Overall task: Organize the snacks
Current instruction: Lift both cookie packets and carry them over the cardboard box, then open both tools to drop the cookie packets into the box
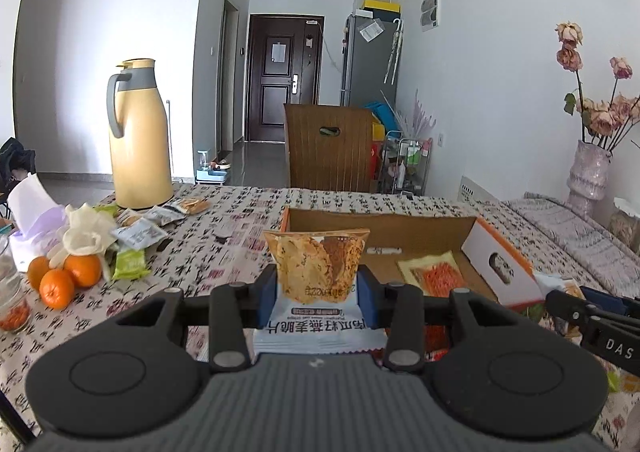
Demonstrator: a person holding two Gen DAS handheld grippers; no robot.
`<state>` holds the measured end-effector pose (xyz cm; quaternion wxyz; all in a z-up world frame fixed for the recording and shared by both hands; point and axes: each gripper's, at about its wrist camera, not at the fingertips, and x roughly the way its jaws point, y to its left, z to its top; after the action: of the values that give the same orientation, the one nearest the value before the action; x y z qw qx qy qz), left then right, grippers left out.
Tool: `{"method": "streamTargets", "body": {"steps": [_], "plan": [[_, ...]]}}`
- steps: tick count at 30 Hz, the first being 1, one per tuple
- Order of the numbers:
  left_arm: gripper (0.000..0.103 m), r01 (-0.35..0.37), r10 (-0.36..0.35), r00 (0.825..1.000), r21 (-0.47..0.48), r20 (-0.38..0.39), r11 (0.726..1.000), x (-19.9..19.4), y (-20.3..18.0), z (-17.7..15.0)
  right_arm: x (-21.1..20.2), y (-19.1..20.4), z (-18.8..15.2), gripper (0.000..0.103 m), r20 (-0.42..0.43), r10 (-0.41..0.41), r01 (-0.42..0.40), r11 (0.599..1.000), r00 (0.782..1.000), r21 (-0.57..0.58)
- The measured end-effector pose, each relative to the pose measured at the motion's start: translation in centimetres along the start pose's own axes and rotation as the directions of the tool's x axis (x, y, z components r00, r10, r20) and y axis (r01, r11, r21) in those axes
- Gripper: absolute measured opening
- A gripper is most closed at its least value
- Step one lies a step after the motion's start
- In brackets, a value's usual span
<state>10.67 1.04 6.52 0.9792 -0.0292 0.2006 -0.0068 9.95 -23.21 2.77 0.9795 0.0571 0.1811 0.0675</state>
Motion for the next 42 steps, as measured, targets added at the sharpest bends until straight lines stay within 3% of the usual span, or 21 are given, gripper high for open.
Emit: {"method": "streamTargets", "body": {"steps": [18,28,35,37,39,40,42], "plan": [[0.042,-0.02,0.02,1.0,-0.011,-0.007,1.0,8.3,-1.4,3.9,9.0,2.3,4.5,0.042,0.023,0.044,-0.043,0.999,0.999,-0.02],[0.042,-0.014,0.011,0.996,-0.03,-0.085,0.999,12.6,-0.9,1.7,12.6,1.1,2.4,0.043,-0.074,0.061,-0.06,0.998,0.995,0.021],[0.043,-0.015,0.011,0.993,-0.031,-0.118,0.999,13.5,-0.6,0.7,13.5,1.2,1.6,0.047,-0.121,0.03,-0.029,1.0,0.992,0.007],[0.05,-0.028,0.023,0.994,-0.047,-0.108,0.998,13.2,-0.4,0.6,13.5,1.2,1.6,0.048,-0.125,0.017,-0.015,1.0,0.992,0.009],[0.061,-0.026,0.021,0.995,-0.055,-0.095,0.998,12.8,-0.3,0.7,13.4,1.0,1.7,0.059,-0.123,0.01,-0.007,1.0,0.992,0.019],[0.079,-0.027,0.022,0.996,-0.056,-0.086,0.998,12.5,-0.4,0.8,13.2,0.9,1.7,0.065,-0.119,0.009,-0.006,1.0,0.993,0.026],[0.103,-0.058,0.055,0.997,-0.059,-0.057,0.997,12.0,-0.5,0.8,13.0,0.7,1.8,0.094,-0.108,0.0,0.004,0.999,0.994,0.032]]}}
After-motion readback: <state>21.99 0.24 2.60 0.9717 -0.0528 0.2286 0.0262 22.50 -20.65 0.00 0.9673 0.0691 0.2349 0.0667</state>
